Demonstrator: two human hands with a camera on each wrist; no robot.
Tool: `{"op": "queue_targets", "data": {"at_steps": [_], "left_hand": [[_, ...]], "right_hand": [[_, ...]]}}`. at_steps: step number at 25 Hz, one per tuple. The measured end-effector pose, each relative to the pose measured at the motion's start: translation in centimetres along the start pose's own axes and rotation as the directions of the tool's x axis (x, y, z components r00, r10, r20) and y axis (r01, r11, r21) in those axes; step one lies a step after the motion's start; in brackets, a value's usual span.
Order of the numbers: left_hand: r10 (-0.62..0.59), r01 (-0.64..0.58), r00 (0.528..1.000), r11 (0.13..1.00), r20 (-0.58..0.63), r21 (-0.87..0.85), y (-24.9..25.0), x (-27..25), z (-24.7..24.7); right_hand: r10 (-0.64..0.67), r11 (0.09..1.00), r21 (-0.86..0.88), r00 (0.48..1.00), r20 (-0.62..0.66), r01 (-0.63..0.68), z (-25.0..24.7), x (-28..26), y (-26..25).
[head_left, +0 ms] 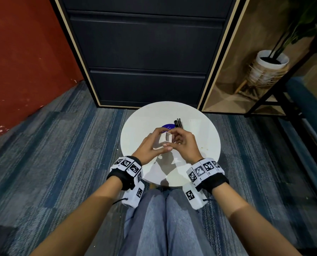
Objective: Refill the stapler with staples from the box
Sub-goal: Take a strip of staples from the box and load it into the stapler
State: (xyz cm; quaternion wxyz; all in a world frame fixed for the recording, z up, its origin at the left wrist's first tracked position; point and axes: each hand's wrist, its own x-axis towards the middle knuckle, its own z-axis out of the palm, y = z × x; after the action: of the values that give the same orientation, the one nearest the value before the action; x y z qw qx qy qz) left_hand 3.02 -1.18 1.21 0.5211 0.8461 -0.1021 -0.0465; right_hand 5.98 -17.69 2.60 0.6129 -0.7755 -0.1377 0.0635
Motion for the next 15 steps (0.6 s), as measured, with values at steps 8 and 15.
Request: {"op": "queue_targets", "data": {"at_steps": [8,15], "left_hand": [[0.004,-0.006,0.995,1.0,-0.1,-0.022,0.1,0.4,-0.5],[0.095,-0.097,0.995,0.778,0.037,0.621,2.2,1.7,-2.4]], "right_hand": [[0.113,0.95,0.294,0.993,-0.027,-0.1,0.6,-0.5,0.0],[0.245,0.877,0.429,0.969,-0.017,-0.215,1.3,-1.2,0.7]]}}
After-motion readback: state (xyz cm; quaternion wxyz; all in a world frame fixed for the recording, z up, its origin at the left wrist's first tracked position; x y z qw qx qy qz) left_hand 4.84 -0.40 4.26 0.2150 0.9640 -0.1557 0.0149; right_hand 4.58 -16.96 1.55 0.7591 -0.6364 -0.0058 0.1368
